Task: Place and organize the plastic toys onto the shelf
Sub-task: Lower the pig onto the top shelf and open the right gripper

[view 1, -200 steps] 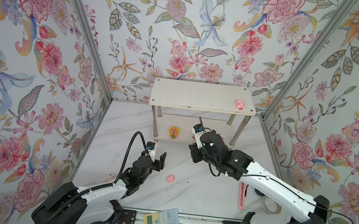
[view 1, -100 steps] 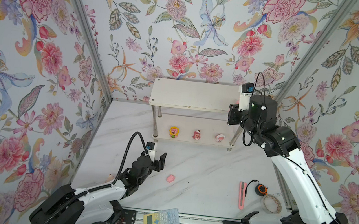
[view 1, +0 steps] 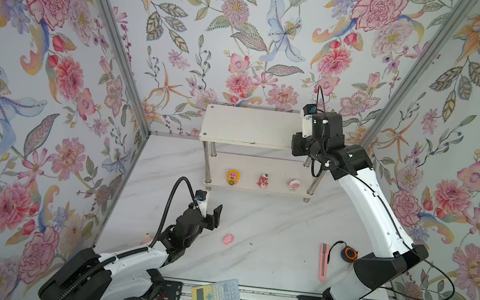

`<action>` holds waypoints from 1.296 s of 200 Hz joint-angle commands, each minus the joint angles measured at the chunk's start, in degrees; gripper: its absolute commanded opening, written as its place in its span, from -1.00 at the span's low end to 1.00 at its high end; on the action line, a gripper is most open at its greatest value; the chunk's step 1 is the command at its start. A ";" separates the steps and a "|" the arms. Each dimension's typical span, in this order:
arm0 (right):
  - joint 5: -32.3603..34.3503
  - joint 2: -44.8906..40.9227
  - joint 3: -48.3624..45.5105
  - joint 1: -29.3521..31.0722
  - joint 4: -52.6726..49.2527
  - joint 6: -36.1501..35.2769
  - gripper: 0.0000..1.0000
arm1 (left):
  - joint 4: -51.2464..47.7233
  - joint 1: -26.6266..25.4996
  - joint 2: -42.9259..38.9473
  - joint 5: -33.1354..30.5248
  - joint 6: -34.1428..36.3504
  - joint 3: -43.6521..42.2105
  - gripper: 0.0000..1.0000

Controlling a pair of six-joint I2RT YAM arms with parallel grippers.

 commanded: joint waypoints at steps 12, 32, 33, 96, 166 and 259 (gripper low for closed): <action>-0.62 1.65 2.93 -0.99 -1.08 -0.37 -0.58 | -0.63 0.42 0.03 -1.39 -0.36 -0.20 0.50; -0.77 2.82 4.14 -1.55 -1.12 -0.38 -0.58 | -0.65 0.46 0.04 -1.41 -0.37 -0.17 0.50; -0.79 2.87 4.25 -1.58 -1.15 -0.38 -0.58 | -0.65 0.42 0.08 -1.41 -0.37 -0.19 0.50; -1.49 7.16 10.27 -2.48 -3.74 -0.56 -0.58 | -0.26 0.46 0.53 -1.71 -0.37 -0.55 0.51; -2.04 7.67 8.99 -2.32 -3.99 -0.16 -0.25 | 0.75 0.46 2.22 -1.45 -0.30 -0.20 0.50; -0.65 7.04 9.11 -2.40 -3.97 -0.04 0.33 | 0.95 0.43 2.67 -1.23 -0.59 -0.11 0.50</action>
